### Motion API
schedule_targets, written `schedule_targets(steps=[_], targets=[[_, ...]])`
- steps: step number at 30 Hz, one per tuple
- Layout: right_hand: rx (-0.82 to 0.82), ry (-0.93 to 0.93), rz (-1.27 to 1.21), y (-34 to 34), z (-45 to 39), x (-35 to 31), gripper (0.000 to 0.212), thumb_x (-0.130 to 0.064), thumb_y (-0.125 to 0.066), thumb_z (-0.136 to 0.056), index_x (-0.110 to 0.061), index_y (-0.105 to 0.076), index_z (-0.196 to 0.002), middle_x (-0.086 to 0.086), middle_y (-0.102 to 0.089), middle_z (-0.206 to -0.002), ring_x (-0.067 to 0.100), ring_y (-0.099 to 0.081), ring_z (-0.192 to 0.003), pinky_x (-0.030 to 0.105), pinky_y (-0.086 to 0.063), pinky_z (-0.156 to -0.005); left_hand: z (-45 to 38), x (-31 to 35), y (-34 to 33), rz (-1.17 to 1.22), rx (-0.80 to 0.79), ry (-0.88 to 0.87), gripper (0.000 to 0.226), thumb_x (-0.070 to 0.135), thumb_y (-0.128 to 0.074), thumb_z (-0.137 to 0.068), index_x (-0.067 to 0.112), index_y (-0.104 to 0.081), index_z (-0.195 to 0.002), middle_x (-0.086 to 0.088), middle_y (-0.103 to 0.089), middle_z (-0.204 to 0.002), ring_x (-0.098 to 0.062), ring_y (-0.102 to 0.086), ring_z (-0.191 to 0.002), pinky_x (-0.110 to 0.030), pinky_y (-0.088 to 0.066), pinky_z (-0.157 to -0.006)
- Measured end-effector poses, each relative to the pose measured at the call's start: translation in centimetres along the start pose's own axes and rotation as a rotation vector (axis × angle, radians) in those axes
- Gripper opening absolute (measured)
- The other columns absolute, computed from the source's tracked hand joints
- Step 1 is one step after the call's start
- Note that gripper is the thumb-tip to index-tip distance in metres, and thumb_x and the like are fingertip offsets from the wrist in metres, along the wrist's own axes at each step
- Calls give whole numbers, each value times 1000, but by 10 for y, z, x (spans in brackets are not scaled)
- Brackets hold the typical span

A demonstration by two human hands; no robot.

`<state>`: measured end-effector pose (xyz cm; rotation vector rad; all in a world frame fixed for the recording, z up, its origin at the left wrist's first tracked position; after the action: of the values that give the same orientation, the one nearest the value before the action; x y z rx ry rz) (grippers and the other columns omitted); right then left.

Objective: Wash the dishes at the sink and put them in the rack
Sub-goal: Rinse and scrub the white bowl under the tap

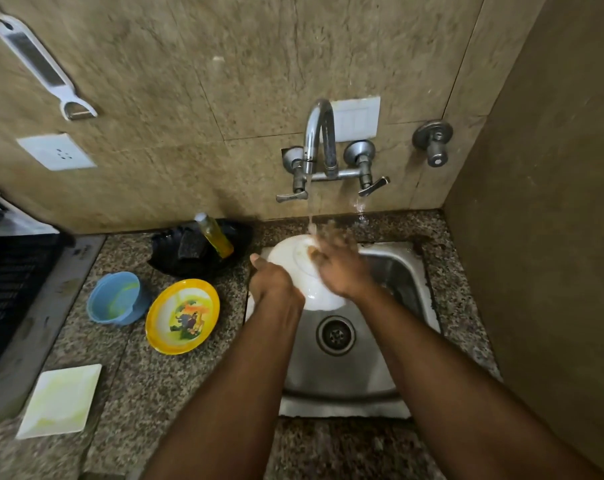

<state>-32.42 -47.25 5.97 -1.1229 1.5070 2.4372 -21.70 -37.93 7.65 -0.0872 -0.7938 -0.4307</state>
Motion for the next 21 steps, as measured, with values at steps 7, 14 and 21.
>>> schedule_targets(steps=[7, 14, 21], targets=[[-97, -472, -977, 20, -1, 47, 53, -39, -87, -72, -8, -75, -114, 10, -80, -102, 33, -78, -92, 48, -64, -77, -8, 0, 4, 28, -37, -28, 57, 50, -53, -103, 2, -60, -133, -12, -66, -126, -34, -66, -105, -42, -55, -95], [147, -515, -1257, 29, 8, 44, 29, -24, -80, -83, -7, -76, -107, 13, -80, -102, 37, -75, -95, 48, -64, -77, -24, 0, -10, -765, -100, -378, 69, 61, -33, -102, 14, -46, -151, -16, -54, -147, -40, -55, -129, -50, -43, -112], [402, -364, -744, 44, 10, 21, 16, -21, -69, -85, -13, -74, -72, 5, -77, -80, 32, -73, -82, 45, -61, -81, 29, -8, -57, -1042, -290, -741, 58, 60, -25, -102, 45, -25, -158, -15, -20, -168, -43, -24, -151, -61, -25, -120]])
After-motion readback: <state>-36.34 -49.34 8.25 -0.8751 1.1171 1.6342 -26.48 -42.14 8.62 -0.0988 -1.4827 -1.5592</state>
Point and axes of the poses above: each hand's wrist, its own z-axis away from the middle knuckle, its own y-axis out of the back of the hand, x = y × z, the point moved 4 cm from there along -z, towards the middle knuckle
